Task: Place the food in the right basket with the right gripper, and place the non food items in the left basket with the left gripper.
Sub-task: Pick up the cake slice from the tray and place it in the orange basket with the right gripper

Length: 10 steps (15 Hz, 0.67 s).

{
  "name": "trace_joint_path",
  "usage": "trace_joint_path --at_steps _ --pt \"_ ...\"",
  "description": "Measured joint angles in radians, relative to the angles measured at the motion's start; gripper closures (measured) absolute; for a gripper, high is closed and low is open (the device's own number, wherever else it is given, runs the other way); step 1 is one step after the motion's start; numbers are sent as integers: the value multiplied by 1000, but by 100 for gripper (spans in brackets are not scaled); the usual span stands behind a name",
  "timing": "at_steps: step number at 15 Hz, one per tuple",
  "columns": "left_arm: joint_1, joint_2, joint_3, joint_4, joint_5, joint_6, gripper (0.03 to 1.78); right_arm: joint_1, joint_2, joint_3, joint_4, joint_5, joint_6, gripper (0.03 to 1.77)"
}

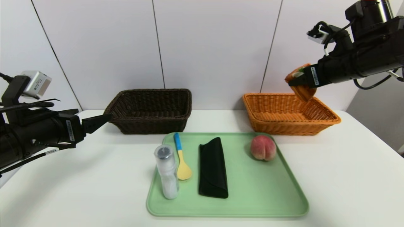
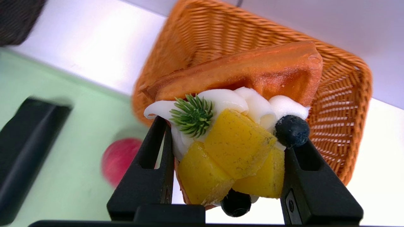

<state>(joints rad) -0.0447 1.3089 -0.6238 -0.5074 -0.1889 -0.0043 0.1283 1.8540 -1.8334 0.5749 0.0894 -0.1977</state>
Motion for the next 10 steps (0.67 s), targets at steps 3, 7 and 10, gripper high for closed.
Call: trace_joint_path --at_steps 3,7,10 --pt "0 2 -1 -1 0 0 12 -72 89 -59 -1 -17 2 93" --pt "0 2 -1 -2 0 0 12 -139 192 -100 -32 -26 0 93" --pt "0 2 -1 -1 0 0 12 -158 268 -113 -122 -58 1 93"
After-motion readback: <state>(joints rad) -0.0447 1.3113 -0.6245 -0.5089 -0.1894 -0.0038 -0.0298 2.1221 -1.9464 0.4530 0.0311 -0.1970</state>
